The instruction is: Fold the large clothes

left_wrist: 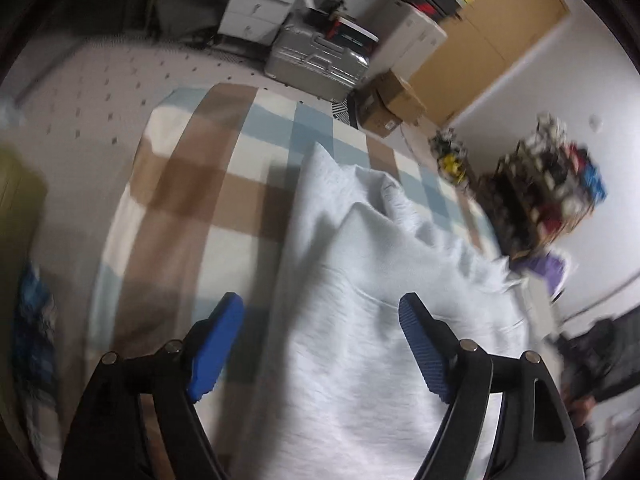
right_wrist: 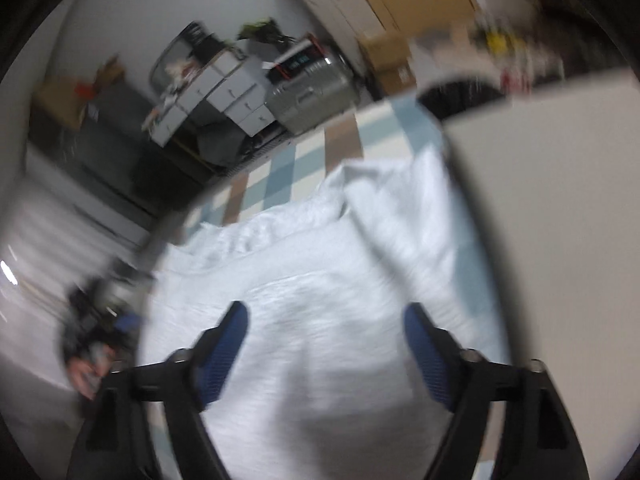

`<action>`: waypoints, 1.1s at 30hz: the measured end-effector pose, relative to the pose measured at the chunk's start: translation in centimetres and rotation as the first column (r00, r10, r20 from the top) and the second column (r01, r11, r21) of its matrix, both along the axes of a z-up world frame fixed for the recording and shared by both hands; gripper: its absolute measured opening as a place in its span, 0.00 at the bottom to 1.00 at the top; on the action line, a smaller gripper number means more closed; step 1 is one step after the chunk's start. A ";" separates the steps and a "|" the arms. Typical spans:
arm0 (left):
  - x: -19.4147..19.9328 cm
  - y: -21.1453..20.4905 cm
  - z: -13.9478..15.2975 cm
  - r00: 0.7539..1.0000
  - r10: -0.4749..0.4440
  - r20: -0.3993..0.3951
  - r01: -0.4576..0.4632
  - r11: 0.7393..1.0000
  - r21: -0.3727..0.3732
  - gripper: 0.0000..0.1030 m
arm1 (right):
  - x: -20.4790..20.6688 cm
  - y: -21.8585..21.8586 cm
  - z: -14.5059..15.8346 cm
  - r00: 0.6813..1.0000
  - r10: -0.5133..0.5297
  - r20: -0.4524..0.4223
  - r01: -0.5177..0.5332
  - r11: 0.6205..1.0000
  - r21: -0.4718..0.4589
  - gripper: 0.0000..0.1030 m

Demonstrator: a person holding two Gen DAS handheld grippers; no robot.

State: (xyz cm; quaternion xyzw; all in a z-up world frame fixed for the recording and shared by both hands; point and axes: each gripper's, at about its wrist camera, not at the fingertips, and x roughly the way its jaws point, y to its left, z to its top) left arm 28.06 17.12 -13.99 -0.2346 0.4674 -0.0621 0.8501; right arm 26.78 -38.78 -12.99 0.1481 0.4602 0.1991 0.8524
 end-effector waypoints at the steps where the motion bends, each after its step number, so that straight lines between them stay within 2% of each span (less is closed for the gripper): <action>1: 0.6 -0.4 -0.5 0.999 -0.039 -0.014 0.039 0.999 0.025 0.75 | 0.2 0.7 0.3 1.000 0.024 0.021 -0.021 0.994 -0.104 0.84; 3: 2.0 -1.4 -1.5 0.994 -0.100 -0.052 0.102 0.994 0.049 0.74 | 0.9 2.4 0.5 0.996 0.072 0.050 -0.054 0.950 -0.307 0.84; 5: 3.3 -2.5 -1.5 0.982 -0.179 -0.062 0.180 0.984 0.015 0.74 | 1.6 4.0 -0.1 0.991 0.122 0.058 -0.085 0.897 -0.434 0.84; 9: 5.0 -4.7 -1.7 0.961 -0.257 -0.101 0.264 0.963 0.062 0.74 | 3.7 6.9 -1.7 0.977 0.210 0.047 -0.147 0.811 -0.566 0.82; 11: 5.5 -4.9 -2.3 0.959 -0.255 -0.126 0.269 0.958 0.105 0.73 | 4.9 7.5 -2.7 0.972 0.233 0.031 -0.166 0.770 -0.616 0.81; 12: 5.6 -4.9 -2.3 0.957 -0.260 -0.131 0.273 0.957 0.100 0.70 | 5.3 7.7 -3.0 0.973 0.230 0.016 -0.168 0.752 -0.637 0.73; 13: 5.6 -4.8 -2.5 0.954 -0.268 -0.134 0.281 0.956 0.087 0.51 | 5.8 7.9 -3.3 0.975 0.221 -0.001 -0.170 0.747 -0.643 0.65; 14: 5.4 -4.7 -2.5 0.953 -0.270 -0.139 0.284 0.954 0.094 0.34 | 6.4 8.0 -3.7 0.975 0.220 -0.023 -0.184 0.752 -0.632 0.41; 15: 5.1 -4.8 -2.3 0.955 -0.267 -0.131 0.282 0.953 0.112 0.32 | 6.9 8.2 -4.2 0.975 0.216 -0.050 -0.200 0.758 -0.620 0.20; 16: 4.7 -4.8 -1.9 0.956 -0.270 -0.115 0.282 0.952 0.114 0.27 | 7.0 7.9 -4.5 0.978 0.202 -0.055 -0.192 0.757 -0.624 0.17; 18: 3.9 -5.0 -1.0 0.960 -0.266 -0.092 0.278 0.945 0.171 0.22 | 6.5 7.4 -4.3 0.978 0.202 -0.045 -0.189 0.787 -0.587 0.16; 21: 2.4 -6.0 -0.5 0.967 -0.246 -0.072 0.257 0.926 0.278 0.18 | 5.0 7.1 -3.3 0.979 0.199 0.036 -0.143 0.805 -0.576 0.14; 24: 0.3 -7.7 -0.2 0.967 -0.252 -0.041 0.245 0.874 0.419 0.18 | 2.3 6.6 -1.7 0.975 0.189 0.118 -0.097 0.836 -0.540 0.14; 26: -0.1 -8.3 -0.1 0.961 -0.275 -0.015 0.253 0.860 0.443 0.18 | 0.3 6.3 -0.9 0.969 0.185 0.166 -0.077 0.860 -0.504 0.14; 28: 0.3 -8.1 0.1 0.962 -0.274 0.006 0.247 0.875 0.416 0.18 | -1.3 6.3 -0.8 0.965 0.172 0.198 -0.054 0.869 -0.492 0.13; 30: 1.8 -7.6 0.5 0.954 -0.298 0.013 0.280 0.910 0.307 0.18 | -2.2 6.2 -0.9 0.964 0.161 0.212 -0.047 0.887 -0.460 0.13; 33: 4.2 -7.5 1.6 0.943 -0.325 0.078 0.302 0.929 0.211 0.19 | -2.9 6.0 -0.9 0.968 0.138 0.207 -0.039 0.906 -0.422 0.14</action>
